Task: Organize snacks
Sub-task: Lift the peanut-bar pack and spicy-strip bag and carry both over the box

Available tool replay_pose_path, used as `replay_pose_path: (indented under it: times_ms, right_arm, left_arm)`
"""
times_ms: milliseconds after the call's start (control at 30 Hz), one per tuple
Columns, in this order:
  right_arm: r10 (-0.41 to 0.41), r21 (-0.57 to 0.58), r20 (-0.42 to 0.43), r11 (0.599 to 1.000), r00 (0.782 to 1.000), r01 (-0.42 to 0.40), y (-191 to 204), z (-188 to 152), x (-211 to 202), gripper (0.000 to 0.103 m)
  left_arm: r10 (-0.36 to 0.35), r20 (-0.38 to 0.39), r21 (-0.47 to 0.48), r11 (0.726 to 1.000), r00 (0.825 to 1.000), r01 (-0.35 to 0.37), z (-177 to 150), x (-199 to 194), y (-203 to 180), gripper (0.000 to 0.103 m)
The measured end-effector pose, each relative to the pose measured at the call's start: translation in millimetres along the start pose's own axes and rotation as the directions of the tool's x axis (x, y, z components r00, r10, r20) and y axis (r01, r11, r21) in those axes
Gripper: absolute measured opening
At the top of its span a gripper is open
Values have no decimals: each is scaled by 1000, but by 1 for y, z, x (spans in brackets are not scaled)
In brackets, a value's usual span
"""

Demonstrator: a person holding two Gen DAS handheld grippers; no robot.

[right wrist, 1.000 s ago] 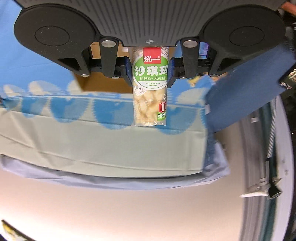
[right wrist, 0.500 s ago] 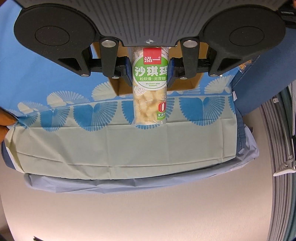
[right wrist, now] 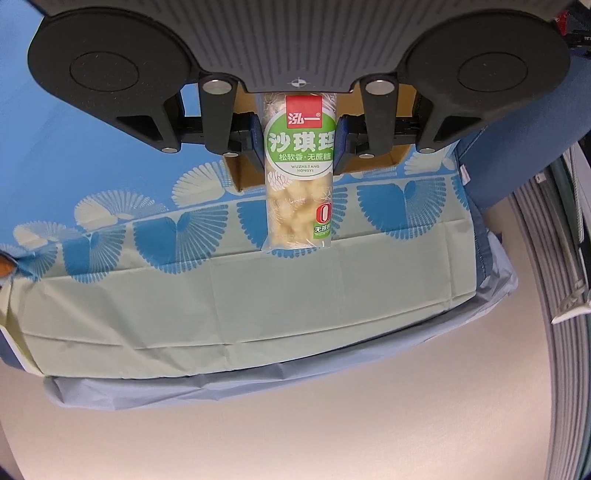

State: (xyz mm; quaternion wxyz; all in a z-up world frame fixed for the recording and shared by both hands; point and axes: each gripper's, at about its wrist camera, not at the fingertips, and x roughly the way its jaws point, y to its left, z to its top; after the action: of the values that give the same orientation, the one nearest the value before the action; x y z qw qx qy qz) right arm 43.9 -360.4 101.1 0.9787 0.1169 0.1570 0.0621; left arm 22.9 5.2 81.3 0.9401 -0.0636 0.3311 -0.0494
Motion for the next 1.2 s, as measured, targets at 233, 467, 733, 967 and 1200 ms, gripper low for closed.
replay_pose_path:
  times_ms: [233, 467, 733, 967, 1200]
  right_arm:
    - [-15, 67, 22, 998, 1000, 13, -13, -1, -3, 38]
    - [9, -49, 21, 999, 1000, -8, 4, -6, -6, 38]
    - [28, -52, 20, 998, 999, -27, 5, -6, -6, 38]
    - [28, -41, 38, 999, 999, -26, 2, -6, -10, 38]
    - [22, -17, 52, 1000, 998, -21, -1, -6, -16, 38]
  left_arm:
    - [-57, 61, 53, 997, 996, 54, 35, -5, -55, 49]
    - [-117, 100, 134, 986, 988, 103, 57, -8, -107, 49]
    - [-161, 87, 190, 972, 983, 142, 66, 5, -153, 49]
    - [-190, 75, 210, 963, 979, 171, 74, 27, -184, 49]
    - [-210, 101, 236, 955, 973, 181, 99, 44, -205, 49]
